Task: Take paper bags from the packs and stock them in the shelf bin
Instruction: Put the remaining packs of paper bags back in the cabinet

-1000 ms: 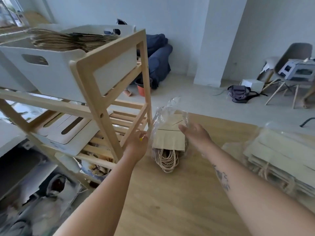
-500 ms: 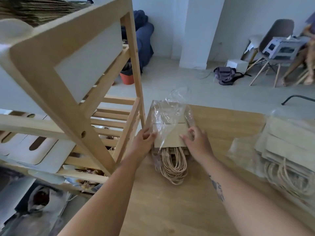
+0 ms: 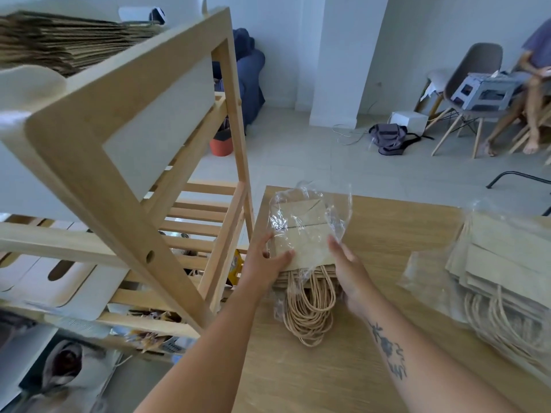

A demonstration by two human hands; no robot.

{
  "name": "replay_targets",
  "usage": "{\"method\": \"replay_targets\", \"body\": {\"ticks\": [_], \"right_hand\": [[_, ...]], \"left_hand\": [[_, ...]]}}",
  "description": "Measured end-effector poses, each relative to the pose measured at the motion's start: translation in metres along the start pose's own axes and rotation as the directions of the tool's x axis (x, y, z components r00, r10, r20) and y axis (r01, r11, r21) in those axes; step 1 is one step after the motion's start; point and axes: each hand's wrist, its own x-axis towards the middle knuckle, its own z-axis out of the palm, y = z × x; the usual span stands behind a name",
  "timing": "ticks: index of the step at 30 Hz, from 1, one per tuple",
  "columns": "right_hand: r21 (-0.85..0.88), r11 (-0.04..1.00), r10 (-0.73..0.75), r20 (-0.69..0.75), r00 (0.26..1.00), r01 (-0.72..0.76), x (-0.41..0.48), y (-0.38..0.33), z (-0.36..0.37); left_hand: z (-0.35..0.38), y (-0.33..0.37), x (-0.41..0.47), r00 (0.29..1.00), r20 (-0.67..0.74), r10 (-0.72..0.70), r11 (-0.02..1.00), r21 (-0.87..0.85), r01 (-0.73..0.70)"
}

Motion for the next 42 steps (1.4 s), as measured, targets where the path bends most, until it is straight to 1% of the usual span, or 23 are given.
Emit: {"method": "replay_targets", "body": {"ticks": [2, 6, 8, 12, 16, 23, 26, 30, 36, 39, 42], "right_hand": [[-0.018, 1.0, -0.001, -0.009, 1.0, 0.001, -0.005, 0.0, -0.003], [0.037, 0.999, -0.006, -0.019, 1.0, 0.007, -0.024, 0.001, -0.013], [0.045, 0.999, -0.008, 0.002, 1.0, 0.008, -0.037, 0.002, -0.02], [0.107, 0.994, 0.019, 0.034, 0.999, -0.023, -0.062, 0.006, -0.036], [0.155, 0.987, 0.019, 0.065, 0.998, -0.029, -0.095, 0.014, -0.058], [0.141, 0.99, -0.023, 0.166, 0.986, 0.0, -0.167, 0.037, -0.092], [0.106, 0.994, -0.025, 0.2, 0.98, 0.004, -0.197, 0.056, -0.102], [0.08, 0.997, -0.031, 0.206, 0.978, 0.015, -0.231, 0.083, -0.111], [0.066, 0.998, -0.026, 0.17, 0.985, 0.014, -0.277, 0.129, -0.111], [0.03, 0.999, -0.034, 0.165, 0.986, 0.03, -0.309, 0.156, -0.106], [0.038, 0.998, -0.051, 0.166, 0.985, 0.046, -0.341, 0.189, -0.097]], "left_hand": [[0.001, 0.0, -0.005, 1.0, -0.009, 0.012, 1.0, 0.007, -0.012], [0.004, -0.007, -0.027, 0.999, -0.046, 0.017, 1.0, -0.018, -0.018], [0.006, -0.009, -0.043, 0.997, -0.066, 0.034, 0.999, -0.023, -0.035], [0.017, -0.007, -0.085, 0.994, -0.108, 0.019, 0.995, -0.098, -0.03], [0.033, -0.013, -0.135, 0.976, -0.198, 0.094, 0.99, -0.081, -0.112], [0.055, -0.039, -0.221, 0.948, -0.291, 0.127, 0.979, -0.12, -0.167], [0.059, -0.056, -0.259, 0.951, -0.294, 0.102, 0.978, -0.144, -0.149], [0.061, -0.081, -0.3, 0.959, -0.272, 0.078, 0.972, -0.195, -0.134], [0.058, -0.122, -0.346, 0.959, -0.277, 0.06, 0.968, -0.22, -0.124], [0.051, -0.149, -0.372, 0.96, -0.274, 0.047, 0.97, -0.216, -0.109], [0.038, -0.177, -0.403, 0.965, -0.26, 0.035, 0.966, -0.239, -0.099]]}}
